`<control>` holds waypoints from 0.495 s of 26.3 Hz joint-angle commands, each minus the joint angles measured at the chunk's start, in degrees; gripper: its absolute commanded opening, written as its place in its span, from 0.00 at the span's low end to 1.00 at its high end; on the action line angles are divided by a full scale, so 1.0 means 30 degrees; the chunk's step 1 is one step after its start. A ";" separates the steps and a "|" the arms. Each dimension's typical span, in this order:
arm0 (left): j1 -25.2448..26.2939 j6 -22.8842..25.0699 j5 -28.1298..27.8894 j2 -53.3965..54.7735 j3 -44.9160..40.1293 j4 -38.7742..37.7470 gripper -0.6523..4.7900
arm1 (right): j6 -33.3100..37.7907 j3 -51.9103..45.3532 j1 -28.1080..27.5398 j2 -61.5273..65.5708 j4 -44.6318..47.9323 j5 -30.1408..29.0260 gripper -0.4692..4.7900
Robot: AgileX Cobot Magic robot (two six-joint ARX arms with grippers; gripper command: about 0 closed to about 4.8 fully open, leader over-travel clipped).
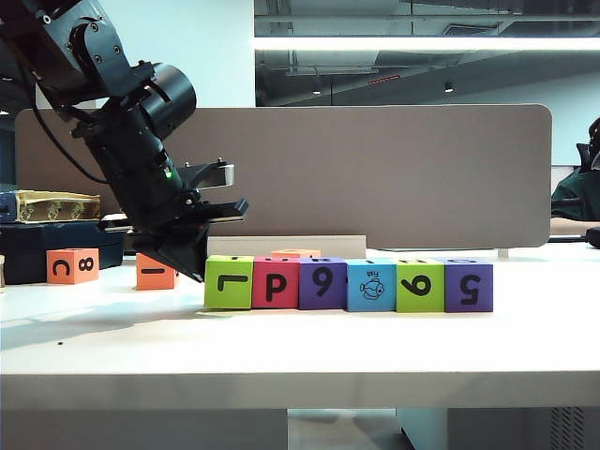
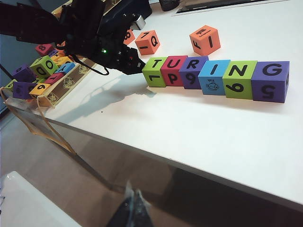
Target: Select the appropriate blocks from the scattered letter blocks on the table and arrange them in a row to spell out "TURING".
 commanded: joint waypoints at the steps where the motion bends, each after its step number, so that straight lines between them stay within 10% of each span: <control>1: -0.0015 0.0087 0.0182 -0.0007 0.0015 0.0415 0.15 | 0.0000 0.0073 0.0007 -0.0204 0.0306 -0.0087 0.09; 13: -0.0022 0.0066 0.1209 0.0860 0.0015 0.0663 0.15 | 0.0000 0.0073 0.0007 -0.0204 0.0306 -0.0080 0.09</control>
